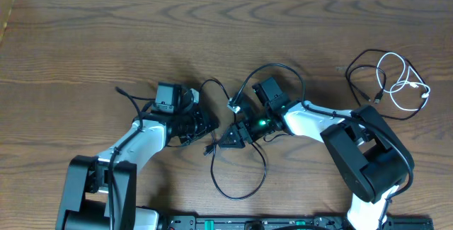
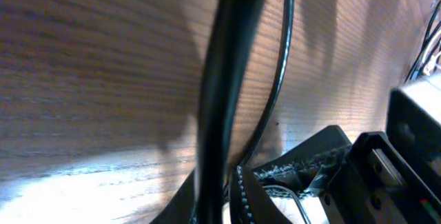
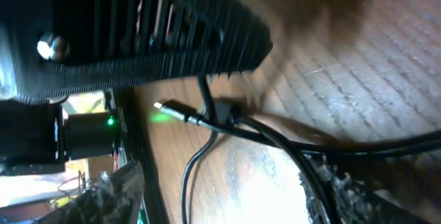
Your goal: Untangle cables
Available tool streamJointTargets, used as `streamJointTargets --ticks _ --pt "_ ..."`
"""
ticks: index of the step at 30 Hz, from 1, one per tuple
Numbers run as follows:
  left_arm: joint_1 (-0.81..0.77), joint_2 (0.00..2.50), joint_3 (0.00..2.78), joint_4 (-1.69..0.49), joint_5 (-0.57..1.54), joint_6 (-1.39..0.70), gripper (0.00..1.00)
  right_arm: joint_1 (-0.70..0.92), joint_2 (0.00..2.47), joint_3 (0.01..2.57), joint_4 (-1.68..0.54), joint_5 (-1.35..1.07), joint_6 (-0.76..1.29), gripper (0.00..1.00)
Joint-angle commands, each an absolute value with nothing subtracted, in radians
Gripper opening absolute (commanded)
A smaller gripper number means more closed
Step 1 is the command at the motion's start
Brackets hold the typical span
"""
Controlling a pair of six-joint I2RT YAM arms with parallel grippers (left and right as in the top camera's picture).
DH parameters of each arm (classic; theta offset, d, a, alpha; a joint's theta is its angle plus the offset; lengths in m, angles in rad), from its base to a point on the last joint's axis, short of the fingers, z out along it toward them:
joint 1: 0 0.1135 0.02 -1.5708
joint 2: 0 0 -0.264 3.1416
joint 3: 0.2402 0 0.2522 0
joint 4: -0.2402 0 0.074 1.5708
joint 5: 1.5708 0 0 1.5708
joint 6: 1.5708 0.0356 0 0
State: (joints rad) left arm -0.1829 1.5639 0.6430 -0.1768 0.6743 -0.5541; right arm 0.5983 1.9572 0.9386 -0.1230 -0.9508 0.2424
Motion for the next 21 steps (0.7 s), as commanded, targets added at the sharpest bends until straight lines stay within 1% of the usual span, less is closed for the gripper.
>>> streamJointTargets --ticks 1,6,9,14,16,21 --pt "-0.198 1.569 0.658 -0.181 0.673 -0.583 0.15 0.604 1.982 0.926 -0.122 -0.854 0.278 0.68" --pt "-0.202 1.569 0.658 -0.174 0.746 -0.590 0.15 0.604 1.982 0.926 -0.123 -0.761 0.366 0.65" --pt "-0.202 1.569 0.658 -0.174 0.774 -0.591 0.15 0.604 1.982 0.926 -0.120 -0.757 0.367 0.65" --pt "-0.203 1.569 0.658 -0.185 0.778 -0.668 0.08 0.604 1.982 0.926 -0.119 -0.757 0.367 0.66" --pt "-0.203 1.569 0.658 -0.185 0.778 -0.715 0.08 0.604 1.982 0.926 -0.119 -0.757 0.367 0.66" --pt "-0.203 1.569 0.658 -0.186 0.778 -0.732 0.08 0.604 1.982 0.926 -0.119 -0.752 0.366 0.66"
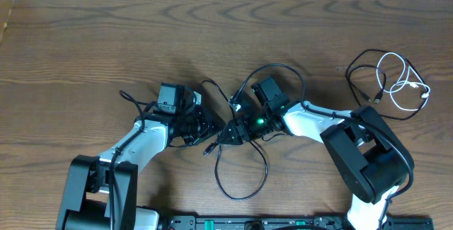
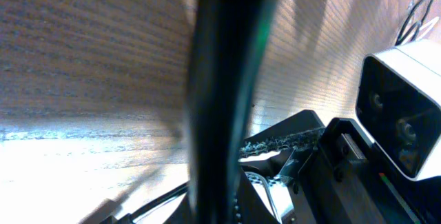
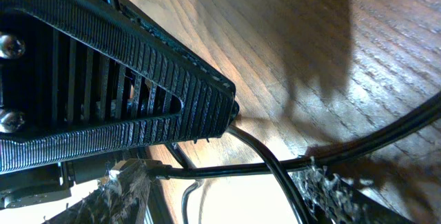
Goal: Untangle cables
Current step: 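Pull the left gripper leftward away from the right gripper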
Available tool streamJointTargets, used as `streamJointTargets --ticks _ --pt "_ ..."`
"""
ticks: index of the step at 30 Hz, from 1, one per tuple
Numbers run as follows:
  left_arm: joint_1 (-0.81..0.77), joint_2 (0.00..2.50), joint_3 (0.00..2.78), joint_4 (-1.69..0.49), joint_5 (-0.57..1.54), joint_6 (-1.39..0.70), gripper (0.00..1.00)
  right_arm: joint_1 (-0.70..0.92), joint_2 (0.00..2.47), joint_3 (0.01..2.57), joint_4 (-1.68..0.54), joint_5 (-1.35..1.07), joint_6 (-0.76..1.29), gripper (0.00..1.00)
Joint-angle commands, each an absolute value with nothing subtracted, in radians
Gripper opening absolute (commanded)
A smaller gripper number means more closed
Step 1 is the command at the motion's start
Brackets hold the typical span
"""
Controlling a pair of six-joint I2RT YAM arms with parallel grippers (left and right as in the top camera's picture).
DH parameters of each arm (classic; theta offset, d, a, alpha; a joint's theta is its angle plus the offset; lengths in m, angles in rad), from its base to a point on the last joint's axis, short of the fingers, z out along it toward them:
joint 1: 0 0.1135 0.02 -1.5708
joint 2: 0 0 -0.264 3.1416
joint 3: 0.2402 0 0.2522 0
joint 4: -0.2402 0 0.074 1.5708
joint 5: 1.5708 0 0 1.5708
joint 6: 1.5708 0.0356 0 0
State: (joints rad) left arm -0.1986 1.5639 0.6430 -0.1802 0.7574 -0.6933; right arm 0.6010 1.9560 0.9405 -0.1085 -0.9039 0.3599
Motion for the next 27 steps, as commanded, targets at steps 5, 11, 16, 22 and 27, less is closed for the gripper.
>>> streamJointTargets --ticks 5,11,16,22,27 --pt "-0.203 1.569 0.658 -0.185 0.777 -0.773 0.08 0.604 1.982 0.926 -0.119 -0.750 0.366 0.66" --pt "-0.217 1.569 0.658 -0.185 0.777 -0.801 0.07 0.604 1.982 0.926 -0.115 -0.750 0.366 0.66" --pt "-0.255 1.569 0.658 -0.165 0.766 -0.879 0.07 0.604 1.982 0.926 -0.108 -0.751 0.367 0.67" --pt "-0.268 1.569 0.658 -0.161 0.767 -0.968 0.08 0.604 1.982 0.926 -0.108 -0.751 0.366 0.59" --pt "-0.268 1.569 0.658 -0.138 0.767 -0.994 0.08 0.604 1.982 0.926 -0.108 -0.750 0.366 0.34"
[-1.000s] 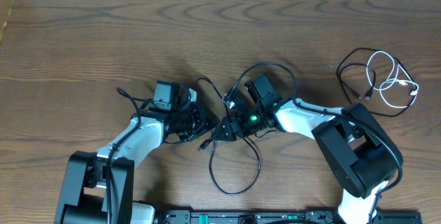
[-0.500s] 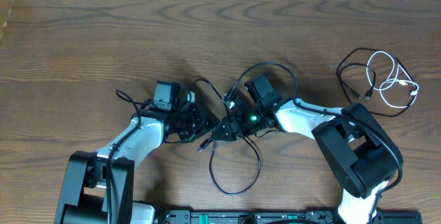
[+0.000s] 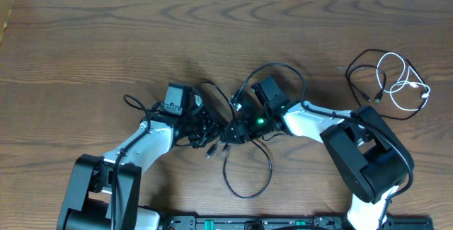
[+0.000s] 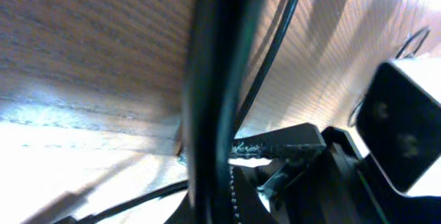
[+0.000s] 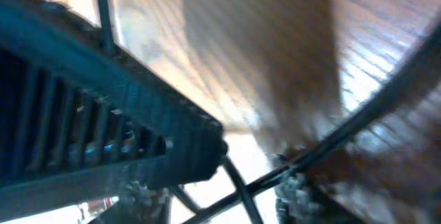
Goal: Untangle cables
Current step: 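Pull the left gripper leftward away from the right gripper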
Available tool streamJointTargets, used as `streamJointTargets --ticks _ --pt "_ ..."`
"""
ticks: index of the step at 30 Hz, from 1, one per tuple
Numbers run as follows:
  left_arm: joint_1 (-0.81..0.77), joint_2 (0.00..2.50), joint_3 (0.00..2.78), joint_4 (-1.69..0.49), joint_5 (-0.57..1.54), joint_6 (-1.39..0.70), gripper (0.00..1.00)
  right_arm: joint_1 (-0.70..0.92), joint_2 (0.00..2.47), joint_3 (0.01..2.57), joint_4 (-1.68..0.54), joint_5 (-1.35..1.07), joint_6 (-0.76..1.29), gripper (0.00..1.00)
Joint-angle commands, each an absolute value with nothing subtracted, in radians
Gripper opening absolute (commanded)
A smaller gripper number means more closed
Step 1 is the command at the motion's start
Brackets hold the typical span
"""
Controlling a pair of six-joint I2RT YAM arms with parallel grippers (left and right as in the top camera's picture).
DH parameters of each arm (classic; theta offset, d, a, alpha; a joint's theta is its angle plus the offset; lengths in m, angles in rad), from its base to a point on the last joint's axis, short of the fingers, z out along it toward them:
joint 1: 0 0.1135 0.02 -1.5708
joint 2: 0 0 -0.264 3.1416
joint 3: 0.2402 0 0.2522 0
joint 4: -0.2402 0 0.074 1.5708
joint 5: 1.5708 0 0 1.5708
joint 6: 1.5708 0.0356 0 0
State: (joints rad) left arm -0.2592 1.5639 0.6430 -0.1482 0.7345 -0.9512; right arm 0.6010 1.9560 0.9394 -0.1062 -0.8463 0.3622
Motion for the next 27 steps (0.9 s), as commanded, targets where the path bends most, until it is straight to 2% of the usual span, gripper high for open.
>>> streamJointTargets --ticks 1,2,7,13,16,19,22,27 --pt "-0.268 1.569 0.658 -0.131 0.766 -0.993 0.08 0.604 1.982 0.926 -0.108 -0.750 0.366 0.28" --pt "-0.268 1.569 0.658 -0.121 0.765 -0.993 0.08 0.604 1.982 0.926 -0.109 -0.750 0.366 0.21" --pt "-0.268 1.569 0.658 -0.110 0.766 -0.992 0.08 0.603 1.982 0.926 -0.111 -0.741 0.366 0.02" --pt "-0.267 1.569 0.658 -0.106 0.759 -0.953 0.10 0.603 1.982 0.926 -0.147 -0.647 0.366 0.01" --pt "-0.263 1.569 0.658 -0.106 0.705 -0.905 0.22 0.603 1.982 0.926 -0.157 -0.619 0.366 0.01" --pt "-0.253 1.569 0.658 -0.107 0.652 -0.822 0.44 0.603 1.982 0.926 -0.159 -0.607 0.366 0.01" --pt "-0.227 1.569 0.658 -0.112 0.634 -0.725 0.57 0.603 1.982 0.926 -0.161 -0.591 0.366 0.01" --pt "-0.167 1.569 0.658 -0.137 0.634 -0.645 0.72 0.603 1.982 0.926 -0.161 -0.580 0.366 0.01"
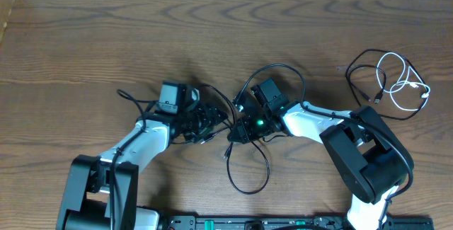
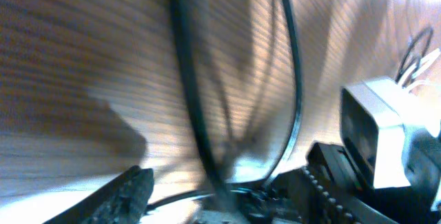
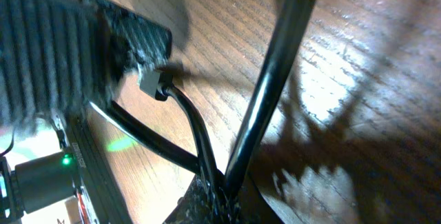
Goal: Untangle cables
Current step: 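Pull the left gripper leftward away from the right gripper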
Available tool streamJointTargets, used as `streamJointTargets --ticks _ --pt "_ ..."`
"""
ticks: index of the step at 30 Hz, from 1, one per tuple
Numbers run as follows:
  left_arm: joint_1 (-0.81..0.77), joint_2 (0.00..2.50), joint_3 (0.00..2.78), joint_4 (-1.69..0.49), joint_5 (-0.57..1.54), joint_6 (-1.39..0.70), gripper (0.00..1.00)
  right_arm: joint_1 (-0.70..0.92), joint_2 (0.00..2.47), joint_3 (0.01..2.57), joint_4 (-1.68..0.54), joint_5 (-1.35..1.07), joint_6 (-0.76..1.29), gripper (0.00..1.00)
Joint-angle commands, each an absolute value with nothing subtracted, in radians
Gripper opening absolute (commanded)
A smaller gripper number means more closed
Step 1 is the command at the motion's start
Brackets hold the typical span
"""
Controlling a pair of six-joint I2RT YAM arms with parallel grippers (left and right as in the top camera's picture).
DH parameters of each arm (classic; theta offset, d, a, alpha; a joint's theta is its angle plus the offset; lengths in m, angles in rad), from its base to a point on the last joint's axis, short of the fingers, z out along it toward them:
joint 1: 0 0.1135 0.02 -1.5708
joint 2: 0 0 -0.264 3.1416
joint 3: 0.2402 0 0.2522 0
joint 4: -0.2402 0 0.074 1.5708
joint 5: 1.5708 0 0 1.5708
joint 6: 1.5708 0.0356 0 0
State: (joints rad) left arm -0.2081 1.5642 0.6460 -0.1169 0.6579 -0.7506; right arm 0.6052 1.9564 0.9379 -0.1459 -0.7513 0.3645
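Observation:
A black cable (image 1: 277,66) arches behind the right arm, and its lower loop (image 1: 249,187) lies toward the front edge with a free plug end (image 1: 226,156). My right gripper (image 1: 237,129) is shut on this cable; in the right wrist view two black strands (image 3: 275,65) meet between its fingers (image 3: 219,198). Just to its left my left gripper (image 1: 207,120) faces it. In the blurred left wrist view a strand (image 2: 189,93) runs down between spread jaws, with one finger (image 2: 127,191) at the lower left. The left gripper (image 2: 227,200) looks open.
A second bundle, a white cable (image 1: 403,81) laid over a black one (image 1: 361,81), lies at the right side of the wooden table (image 1: 85,39). The left arm's own lead (image 1: 126,94) curls beside its wrist. The two grippers nearly touch.
The left gripper has moved slightly back to the left and its jaws now stand apart. The cable's lower loop and plug end have shifted right. The right gripper remains shut on the cable.
At first both grippers met at the table's middle, the cable running thick and close through the left wrist view. Over the following moments the left arm was closer to the right gripper. Now it sits a little back, jaws apart, with the loop shifted right.

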Motion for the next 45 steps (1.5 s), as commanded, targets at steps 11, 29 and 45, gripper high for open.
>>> streamJointTargets --ticks 11,29,45 --pt "-0.007 1.569 0.658 -0.270 0.609 -0.486 0.79 0.603 1.982 0.926 -0.173 -0.525 0.374 0.01" --pt "0.001 1.569 0.658 -0.373 0.125 -0.495 0.98 0.604 1.982 0.926 -0.184 -0.406 0.459 0.01" --pt "0.001 1.569 0.658 -0.358 0.011 -0.493 0.98 0.604 1.982 0.926 -0.196 -0.406 0.460 0.01"
